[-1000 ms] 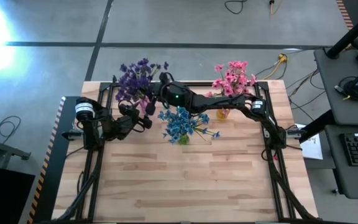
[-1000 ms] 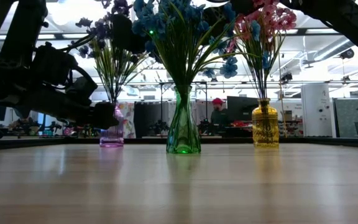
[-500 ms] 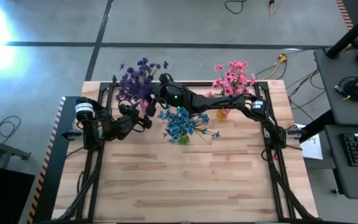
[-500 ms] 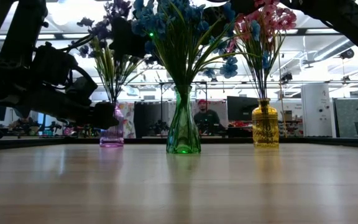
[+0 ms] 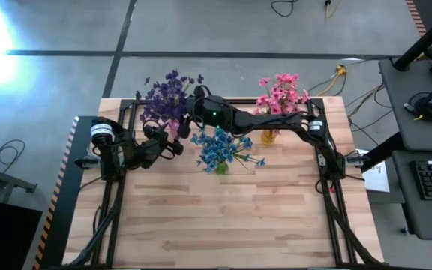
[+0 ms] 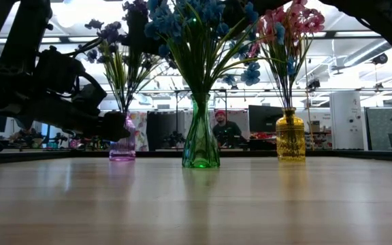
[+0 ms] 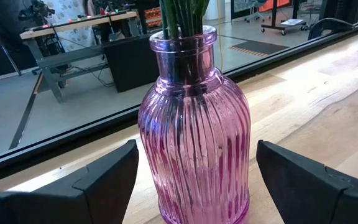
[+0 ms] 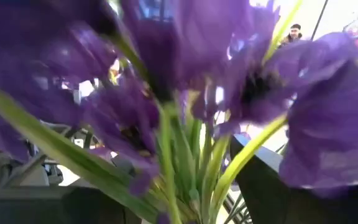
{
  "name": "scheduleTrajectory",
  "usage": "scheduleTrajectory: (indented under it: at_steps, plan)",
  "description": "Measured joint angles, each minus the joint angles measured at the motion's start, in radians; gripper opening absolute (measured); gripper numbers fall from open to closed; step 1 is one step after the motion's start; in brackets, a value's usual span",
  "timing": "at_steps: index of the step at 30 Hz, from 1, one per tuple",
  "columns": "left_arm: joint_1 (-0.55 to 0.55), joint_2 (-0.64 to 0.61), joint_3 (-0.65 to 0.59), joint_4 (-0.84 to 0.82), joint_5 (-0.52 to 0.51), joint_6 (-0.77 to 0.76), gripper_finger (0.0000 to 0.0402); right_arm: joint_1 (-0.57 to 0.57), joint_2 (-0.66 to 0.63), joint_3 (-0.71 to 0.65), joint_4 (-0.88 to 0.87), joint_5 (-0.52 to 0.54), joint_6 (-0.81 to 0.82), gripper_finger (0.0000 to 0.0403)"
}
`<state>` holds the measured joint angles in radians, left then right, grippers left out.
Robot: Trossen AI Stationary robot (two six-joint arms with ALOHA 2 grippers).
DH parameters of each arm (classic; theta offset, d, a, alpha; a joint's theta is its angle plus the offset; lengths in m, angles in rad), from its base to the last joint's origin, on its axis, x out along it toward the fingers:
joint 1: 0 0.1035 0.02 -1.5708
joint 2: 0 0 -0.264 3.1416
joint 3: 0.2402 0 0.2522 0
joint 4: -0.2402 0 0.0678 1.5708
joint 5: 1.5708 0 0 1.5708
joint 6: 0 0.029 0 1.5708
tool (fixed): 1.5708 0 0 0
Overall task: Sort flowers into vase by color
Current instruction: Put the violet flowers into the violet vase
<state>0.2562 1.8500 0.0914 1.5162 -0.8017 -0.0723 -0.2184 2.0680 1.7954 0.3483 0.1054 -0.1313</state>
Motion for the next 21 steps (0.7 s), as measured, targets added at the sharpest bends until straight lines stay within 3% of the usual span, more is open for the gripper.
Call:
scheduleTrajectory:
  at_steps: [5, 16, 21]
  plan:
    - [0.0, 0.0, 0.0, 0.0, 0.0, 0.003, 0.031, 0.0, -0.005, 0.0, -0.001, 0.0, 0.001, 0.0178]
    - [0.0, 0.0, 0.0, 0.0, 0.0, 0.003, 0.031, 0.0, -0.005, 0.0, -0.002, 0.0, -0.011, 0.0044]
    - [0.0, 0.0, 0.0, 0.0, 0.0, 0.003, 0.031, 0.0, -0.005, 0.0, -0.001, 0.0, -0.011, 0.0014]
